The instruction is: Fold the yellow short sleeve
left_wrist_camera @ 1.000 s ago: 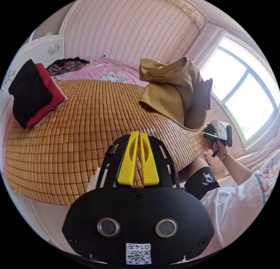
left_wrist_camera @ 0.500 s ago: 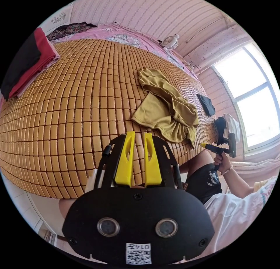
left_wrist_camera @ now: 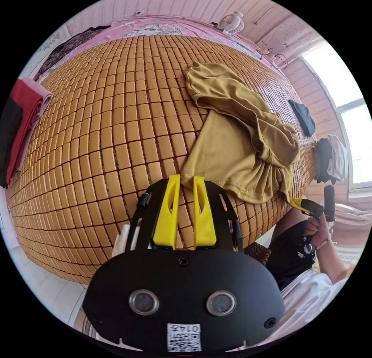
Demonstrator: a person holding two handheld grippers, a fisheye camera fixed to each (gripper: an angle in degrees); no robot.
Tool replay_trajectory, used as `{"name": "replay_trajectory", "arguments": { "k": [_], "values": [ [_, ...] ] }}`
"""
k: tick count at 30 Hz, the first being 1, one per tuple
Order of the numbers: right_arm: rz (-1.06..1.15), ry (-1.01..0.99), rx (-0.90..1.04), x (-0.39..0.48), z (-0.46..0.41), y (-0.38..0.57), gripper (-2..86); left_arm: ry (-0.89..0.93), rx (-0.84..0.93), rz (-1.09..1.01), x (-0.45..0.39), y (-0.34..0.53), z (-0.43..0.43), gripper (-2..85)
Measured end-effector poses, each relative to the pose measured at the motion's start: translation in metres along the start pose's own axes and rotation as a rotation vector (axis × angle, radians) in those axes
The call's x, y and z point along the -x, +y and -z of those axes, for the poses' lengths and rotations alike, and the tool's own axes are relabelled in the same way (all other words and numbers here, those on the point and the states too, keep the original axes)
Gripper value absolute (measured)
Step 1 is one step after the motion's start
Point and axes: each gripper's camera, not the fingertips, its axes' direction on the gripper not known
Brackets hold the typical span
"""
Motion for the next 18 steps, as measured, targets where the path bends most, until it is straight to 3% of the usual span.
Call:
{"name": "replay_trajectory", "arguments": {
  "k": [6, 12, 18],
  "values": [
    [0.005, -0.119, 0.022, -0.02, 0.012, -0.007, 9.0, 0.061, -0.051, 0.003, 0.014, 0.028, 0.032, 0.8],
    [0.004, -0.084, 0.07, -0.026, 0.008, -0.005, 8.7, 0.055, -0.12, 0.076, 0.03, 0.086, 0.058, 1.1],
    [-0.121, -0.226, -0.007, -0.051, 0.008, -0.003, 5.5, 0.088, -0.107, 0.18, 0.042, 0.122, 0.055, 1.4]
  ]
}}
